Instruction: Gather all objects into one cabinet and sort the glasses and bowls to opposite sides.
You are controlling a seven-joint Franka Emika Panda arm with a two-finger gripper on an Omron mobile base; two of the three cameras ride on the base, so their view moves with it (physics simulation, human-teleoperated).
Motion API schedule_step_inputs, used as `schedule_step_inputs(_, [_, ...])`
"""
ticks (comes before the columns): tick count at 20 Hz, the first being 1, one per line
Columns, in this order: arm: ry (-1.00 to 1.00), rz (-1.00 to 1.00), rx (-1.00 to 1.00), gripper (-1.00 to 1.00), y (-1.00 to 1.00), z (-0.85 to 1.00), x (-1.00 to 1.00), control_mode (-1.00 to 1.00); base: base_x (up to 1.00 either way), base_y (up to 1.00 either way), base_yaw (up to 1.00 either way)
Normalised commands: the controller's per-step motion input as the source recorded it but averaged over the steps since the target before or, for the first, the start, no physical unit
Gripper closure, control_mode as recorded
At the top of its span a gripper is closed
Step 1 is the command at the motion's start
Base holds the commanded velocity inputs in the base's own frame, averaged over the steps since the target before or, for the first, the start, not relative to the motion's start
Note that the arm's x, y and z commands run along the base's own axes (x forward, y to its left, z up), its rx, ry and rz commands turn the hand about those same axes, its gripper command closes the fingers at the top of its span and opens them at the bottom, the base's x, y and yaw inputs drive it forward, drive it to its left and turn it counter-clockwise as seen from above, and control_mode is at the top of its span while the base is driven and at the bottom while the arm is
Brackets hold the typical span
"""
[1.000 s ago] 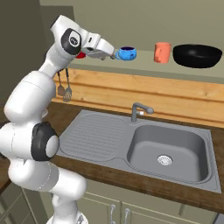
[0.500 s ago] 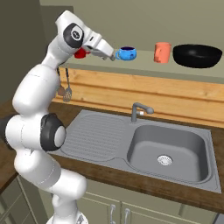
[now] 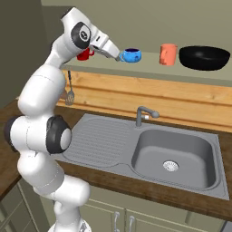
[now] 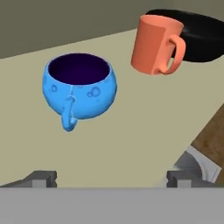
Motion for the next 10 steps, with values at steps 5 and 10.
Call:
schedule_step_inputs(5, [-0.04,0.08,0.0,-1.0,0.0,-0.15,0.35,-1.0,0.0,0.0,0.0])
schedule_step_inputs(10, [0.0,0.09,0.0,-1.0,-0.06,-0.09,0.5,-1.0,0.0,0.0,0.0])
